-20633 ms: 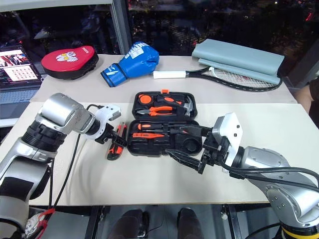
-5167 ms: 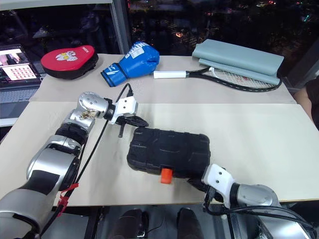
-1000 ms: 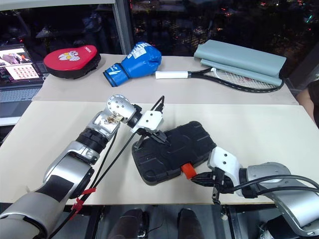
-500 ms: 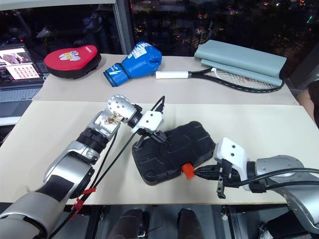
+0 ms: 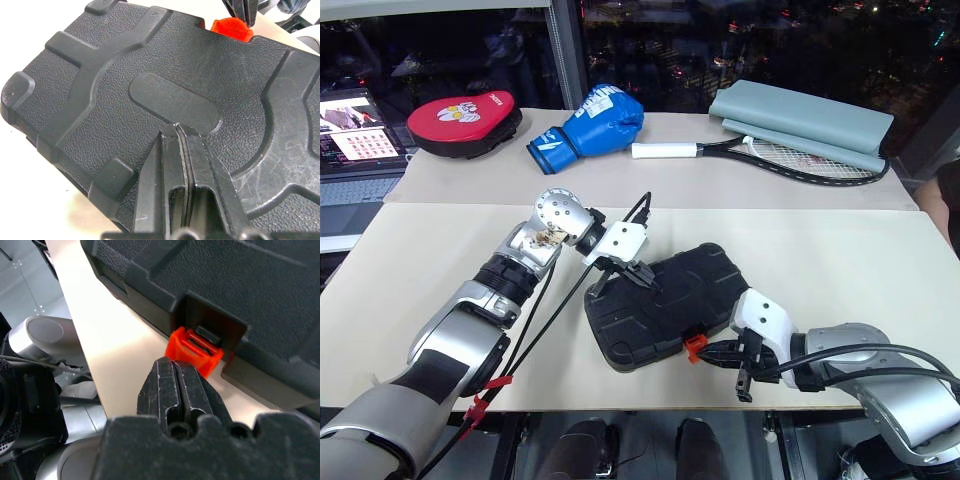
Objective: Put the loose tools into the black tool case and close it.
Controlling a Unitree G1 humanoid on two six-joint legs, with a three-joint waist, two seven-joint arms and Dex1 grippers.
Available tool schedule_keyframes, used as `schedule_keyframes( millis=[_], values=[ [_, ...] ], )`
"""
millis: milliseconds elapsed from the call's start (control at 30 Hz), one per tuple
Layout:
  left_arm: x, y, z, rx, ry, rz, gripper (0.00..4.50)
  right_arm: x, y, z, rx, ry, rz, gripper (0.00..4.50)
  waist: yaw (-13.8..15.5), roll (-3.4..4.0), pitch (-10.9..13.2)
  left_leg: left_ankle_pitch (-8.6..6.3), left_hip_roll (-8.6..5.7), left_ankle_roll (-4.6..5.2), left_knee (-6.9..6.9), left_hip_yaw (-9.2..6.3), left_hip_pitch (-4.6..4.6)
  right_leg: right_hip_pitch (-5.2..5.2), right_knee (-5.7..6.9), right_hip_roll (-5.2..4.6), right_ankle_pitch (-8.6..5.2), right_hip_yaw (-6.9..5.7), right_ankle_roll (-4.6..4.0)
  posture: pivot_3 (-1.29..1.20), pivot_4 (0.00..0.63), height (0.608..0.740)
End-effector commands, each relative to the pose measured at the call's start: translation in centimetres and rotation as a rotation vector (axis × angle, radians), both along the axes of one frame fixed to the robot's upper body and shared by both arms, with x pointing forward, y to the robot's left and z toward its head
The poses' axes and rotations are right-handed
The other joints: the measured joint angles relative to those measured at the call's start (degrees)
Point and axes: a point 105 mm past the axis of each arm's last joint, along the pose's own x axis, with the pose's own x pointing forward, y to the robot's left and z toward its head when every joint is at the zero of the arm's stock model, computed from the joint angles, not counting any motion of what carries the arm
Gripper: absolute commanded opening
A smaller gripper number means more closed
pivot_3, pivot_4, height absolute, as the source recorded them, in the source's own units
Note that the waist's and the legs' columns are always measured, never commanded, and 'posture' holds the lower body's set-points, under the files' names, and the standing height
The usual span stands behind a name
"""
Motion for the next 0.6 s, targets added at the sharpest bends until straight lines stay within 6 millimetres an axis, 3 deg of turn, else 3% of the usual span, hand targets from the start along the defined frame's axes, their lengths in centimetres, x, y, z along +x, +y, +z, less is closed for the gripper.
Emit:
schedule_keyframes(
  millis=[33, 233, 600],
  values=[
    [0.1, 0.5, -0.8, 0.059, 0.001, 0.014, 0.06, -1.1, -0.3, 0.8, -0.004, -0.013, 0.022, 0.00, 0.0, 0.00, 0.0, 0.00, 0.00, 0.00, 0.00, 0.00, -0.01, 0.00, 0.00, 0.00, 0.00, 0.00, 0.00, 0.00, 0.150, 0.736],
    [0.1, 0.3, -0.9, 0.059, 0.003, 0.013, 0.06, -2.0, -0.1, -1.3, 0.002, 0.013, -0.028, 0.00, 0.0, 0.00, 0.0, 0.00, 0.00, 0.00, 0.00, -0.01, -0.01, 0.01, 0.00, 0.00, 0.00, 0.00, 0.00, 0.00, 0.150, 0.736],
    [0.2, 0.3, -0.6, 0.071, 0.000, 0.001, 0.06, 0.1, 0.7, -2.8, 0.064, -0.082, -0.207, 0.00, 0.0, 0.01, 0.0, 0.00, -0.01, 0.00, 0.03, 0.01, -0.01, -0.01, 0.00, 0.01, 0.00, 0.01, 0.01, 0.00, 0.150, 0.736]
  ],
)
